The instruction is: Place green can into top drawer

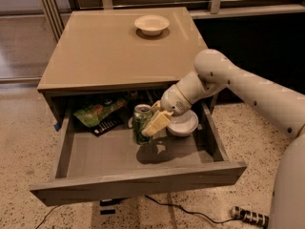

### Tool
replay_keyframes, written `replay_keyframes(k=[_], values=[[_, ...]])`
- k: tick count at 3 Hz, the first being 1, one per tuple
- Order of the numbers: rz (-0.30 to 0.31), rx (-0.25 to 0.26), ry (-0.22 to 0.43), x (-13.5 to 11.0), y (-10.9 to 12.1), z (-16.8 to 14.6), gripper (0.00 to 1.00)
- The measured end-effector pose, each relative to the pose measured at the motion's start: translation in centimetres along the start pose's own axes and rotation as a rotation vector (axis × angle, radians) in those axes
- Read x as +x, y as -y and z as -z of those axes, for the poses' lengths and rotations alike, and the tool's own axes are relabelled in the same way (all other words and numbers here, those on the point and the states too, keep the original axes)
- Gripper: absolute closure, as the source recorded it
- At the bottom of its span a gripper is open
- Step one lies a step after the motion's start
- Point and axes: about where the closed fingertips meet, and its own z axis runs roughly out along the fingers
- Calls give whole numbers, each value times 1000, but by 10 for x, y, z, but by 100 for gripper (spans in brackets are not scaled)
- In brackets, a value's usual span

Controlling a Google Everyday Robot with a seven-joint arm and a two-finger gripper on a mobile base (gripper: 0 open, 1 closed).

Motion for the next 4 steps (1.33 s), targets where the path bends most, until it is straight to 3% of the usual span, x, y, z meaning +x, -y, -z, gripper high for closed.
replay_keyframes(k=[1, 2, 3, 4], values=[[-34, -29, 5, 17, -2, -18, 100], [-34, -29, 5, 17, -2, -18, 100], [-34, -29, 5, 17, -2, -18, 84], [-34, -29, 5, 17, -2, -18, 53]])
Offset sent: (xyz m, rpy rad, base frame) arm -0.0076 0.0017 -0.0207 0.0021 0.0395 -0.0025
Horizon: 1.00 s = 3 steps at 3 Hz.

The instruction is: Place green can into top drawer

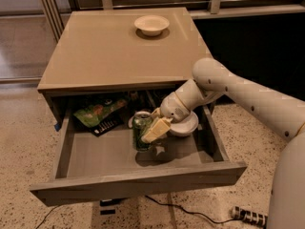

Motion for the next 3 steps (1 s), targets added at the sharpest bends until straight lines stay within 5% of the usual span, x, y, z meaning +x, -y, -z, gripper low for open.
replay_keyframes(k=[2, 3], values=[[0, 0, 0, 0, 0, 0, 7], [0, -1, 0, 0, 0, 0, 0]])
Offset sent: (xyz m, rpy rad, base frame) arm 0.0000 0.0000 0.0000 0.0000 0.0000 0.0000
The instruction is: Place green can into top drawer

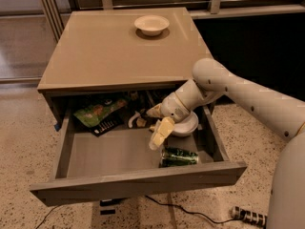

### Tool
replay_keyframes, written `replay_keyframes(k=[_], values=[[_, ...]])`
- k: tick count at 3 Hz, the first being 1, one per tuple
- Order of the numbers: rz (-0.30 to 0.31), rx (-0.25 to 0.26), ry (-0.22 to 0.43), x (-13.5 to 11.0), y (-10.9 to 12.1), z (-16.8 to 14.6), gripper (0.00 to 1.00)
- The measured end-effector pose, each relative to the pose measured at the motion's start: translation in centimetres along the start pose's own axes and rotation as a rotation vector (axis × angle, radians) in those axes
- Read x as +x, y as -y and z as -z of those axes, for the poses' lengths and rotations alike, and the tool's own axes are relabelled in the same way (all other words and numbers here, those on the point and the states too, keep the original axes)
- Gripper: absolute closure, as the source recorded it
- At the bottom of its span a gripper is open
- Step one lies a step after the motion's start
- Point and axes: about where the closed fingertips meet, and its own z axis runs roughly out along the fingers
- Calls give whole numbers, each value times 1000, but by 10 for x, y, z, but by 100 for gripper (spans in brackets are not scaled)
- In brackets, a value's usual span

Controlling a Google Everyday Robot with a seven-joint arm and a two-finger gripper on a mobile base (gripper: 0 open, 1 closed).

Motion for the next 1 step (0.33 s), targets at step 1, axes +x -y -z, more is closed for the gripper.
replay_keyframes(k=[1], values=[[0, 0, 0, 0, 0, 0, 0]])
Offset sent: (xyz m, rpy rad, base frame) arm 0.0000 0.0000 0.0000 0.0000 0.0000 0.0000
